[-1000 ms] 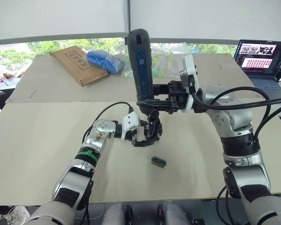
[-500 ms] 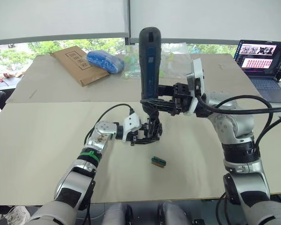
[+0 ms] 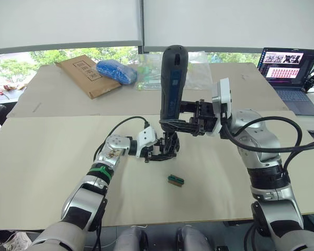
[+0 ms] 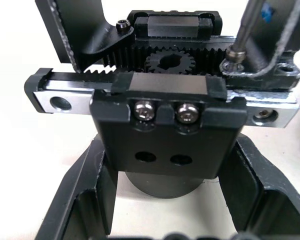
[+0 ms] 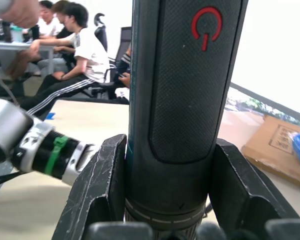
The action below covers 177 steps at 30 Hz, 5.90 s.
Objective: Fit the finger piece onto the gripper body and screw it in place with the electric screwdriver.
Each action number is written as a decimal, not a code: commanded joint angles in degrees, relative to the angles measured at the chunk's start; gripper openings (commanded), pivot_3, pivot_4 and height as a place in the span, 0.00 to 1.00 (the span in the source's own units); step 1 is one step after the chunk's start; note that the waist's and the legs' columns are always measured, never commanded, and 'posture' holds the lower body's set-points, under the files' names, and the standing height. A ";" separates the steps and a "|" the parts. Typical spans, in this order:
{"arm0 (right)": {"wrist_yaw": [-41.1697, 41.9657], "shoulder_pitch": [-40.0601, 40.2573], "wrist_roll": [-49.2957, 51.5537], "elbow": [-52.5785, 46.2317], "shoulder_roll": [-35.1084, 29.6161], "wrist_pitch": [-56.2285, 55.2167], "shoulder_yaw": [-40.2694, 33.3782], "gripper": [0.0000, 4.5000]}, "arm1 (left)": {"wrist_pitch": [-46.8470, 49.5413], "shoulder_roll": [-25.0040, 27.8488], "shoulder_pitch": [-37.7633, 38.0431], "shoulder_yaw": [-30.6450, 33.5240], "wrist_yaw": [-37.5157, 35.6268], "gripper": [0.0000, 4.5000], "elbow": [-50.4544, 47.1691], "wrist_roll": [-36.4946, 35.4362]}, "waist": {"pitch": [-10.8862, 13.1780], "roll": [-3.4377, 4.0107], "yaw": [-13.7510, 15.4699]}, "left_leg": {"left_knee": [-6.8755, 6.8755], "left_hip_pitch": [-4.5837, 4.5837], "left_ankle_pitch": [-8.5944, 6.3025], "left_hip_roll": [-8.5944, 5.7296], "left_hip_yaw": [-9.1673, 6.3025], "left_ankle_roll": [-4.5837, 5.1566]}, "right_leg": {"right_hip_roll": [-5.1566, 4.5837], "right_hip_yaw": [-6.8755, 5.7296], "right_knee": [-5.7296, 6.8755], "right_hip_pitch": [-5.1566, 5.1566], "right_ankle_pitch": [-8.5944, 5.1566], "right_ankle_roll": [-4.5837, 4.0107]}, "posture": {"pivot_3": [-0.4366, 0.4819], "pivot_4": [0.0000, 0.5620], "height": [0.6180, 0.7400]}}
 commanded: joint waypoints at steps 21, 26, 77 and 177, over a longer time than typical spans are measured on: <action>1.89 -1.19 -5.18 10.43 -2.93 3.01 3.85 0.42 | 0.66 1.07 1.69 1.14 -0.31 0.51 -5.69 -0.96 | -0.24 -0.24 0.00 | -0.05 -0.02 -0.01 0.01 -0.03 0.01 | -0.01 -0.01 -0.01 -0.01 0.00 -0.01 | 0.48 0.27 1.00; 1.24 -0.12 -4.27 5.45 -2.64 0.11 2.10 0.42 | 1.11 1.09 2.10 0.98 -0.13 0.51 -5.82 -0.78 | -0.24 -0.24 -0.01 | -0.06 -0.02 -0.01 0.02 -0.03 0.01 | -0.01 -0.01 -0.01 -0.01 0.00 -0.01 | 0.48 0.27 1.00; -11.14 24.46 11.02 -35.43 -8.07 7.86 -7.98 0.42 | 15.74 10.56 19.02 -6.37 -13.01 1.00 -41.38 -7.91 | -0.18 -0.31 1.62 | 0.20 -0.96 0.00 -0.08 -0.01 0.02 | -0.02 0.03 -0.01 -0.94 0.00 0.00 | 0.48 0.27 1.00; -9.64 28.08 5.96 -30.10 -7.39 1.02 -5.67 0.42 | 7.66 3.72 14.34 -8.71 -5.43 1.00 -30.75 -3.37 | -0.17 -0.32 1.60 | 0.23 -0.96 0.00 -0.11 -0.03 0.03 | -0.02 0.04 0.00 -0.94 0.00 0.00 | 0.48 0.27 1.00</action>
